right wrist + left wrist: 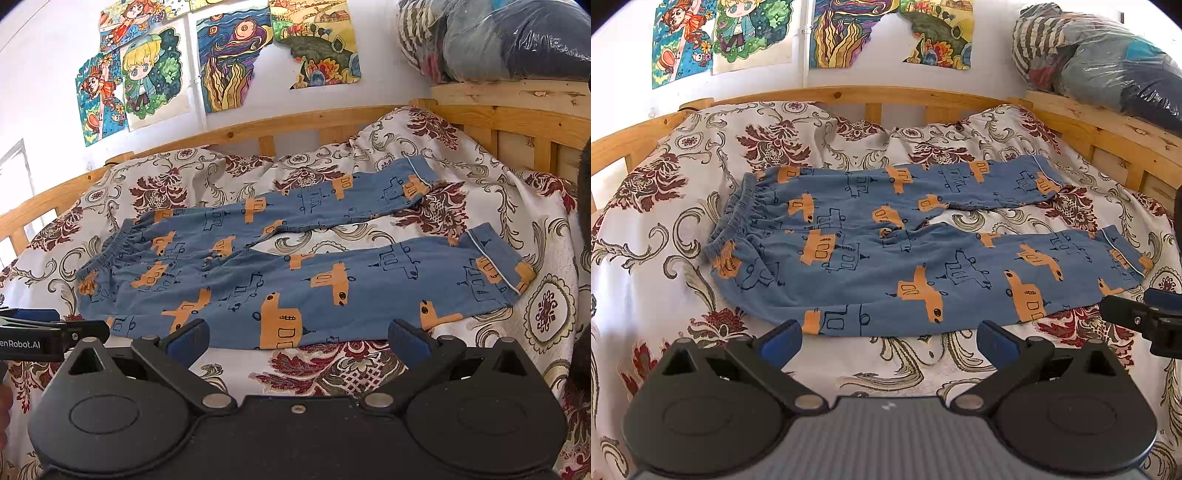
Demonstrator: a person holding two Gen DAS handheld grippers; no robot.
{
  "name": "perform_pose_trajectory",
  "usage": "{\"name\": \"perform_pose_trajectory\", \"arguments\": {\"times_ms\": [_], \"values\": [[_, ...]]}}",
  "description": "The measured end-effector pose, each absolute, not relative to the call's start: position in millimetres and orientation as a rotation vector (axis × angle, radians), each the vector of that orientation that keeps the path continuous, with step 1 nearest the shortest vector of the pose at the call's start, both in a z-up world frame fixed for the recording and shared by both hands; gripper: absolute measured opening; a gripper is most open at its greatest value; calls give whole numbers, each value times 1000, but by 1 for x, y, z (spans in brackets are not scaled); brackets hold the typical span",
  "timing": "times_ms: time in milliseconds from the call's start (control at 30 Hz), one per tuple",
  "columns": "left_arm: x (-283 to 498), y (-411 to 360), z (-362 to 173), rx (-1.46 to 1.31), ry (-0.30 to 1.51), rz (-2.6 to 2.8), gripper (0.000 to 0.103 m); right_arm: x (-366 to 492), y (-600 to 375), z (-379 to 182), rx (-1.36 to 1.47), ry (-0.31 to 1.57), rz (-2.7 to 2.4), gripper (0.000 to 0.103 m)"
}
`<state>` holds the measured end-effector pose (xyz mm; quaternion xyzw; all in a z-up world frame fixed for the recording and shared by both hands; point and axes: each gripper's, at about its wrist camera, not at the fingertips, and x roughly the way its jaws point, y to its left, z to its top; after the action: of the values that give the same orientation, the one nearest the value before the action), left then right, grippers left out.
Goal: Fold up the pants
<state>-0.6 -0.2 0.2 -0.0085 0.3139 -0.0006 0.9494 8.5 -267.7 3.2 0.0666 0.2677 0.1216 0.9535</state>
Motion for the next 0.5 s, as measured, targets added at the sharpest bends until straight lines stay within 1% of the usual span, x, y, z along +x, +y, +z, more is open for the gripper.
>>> {"name": "perform_pose_trajectory", "arguments": {"times_ms": [500], "values": [[0, 1, -5, -35, 661, 6, 103, 9, -268, 5, 126, 546, 232, 102]]}}
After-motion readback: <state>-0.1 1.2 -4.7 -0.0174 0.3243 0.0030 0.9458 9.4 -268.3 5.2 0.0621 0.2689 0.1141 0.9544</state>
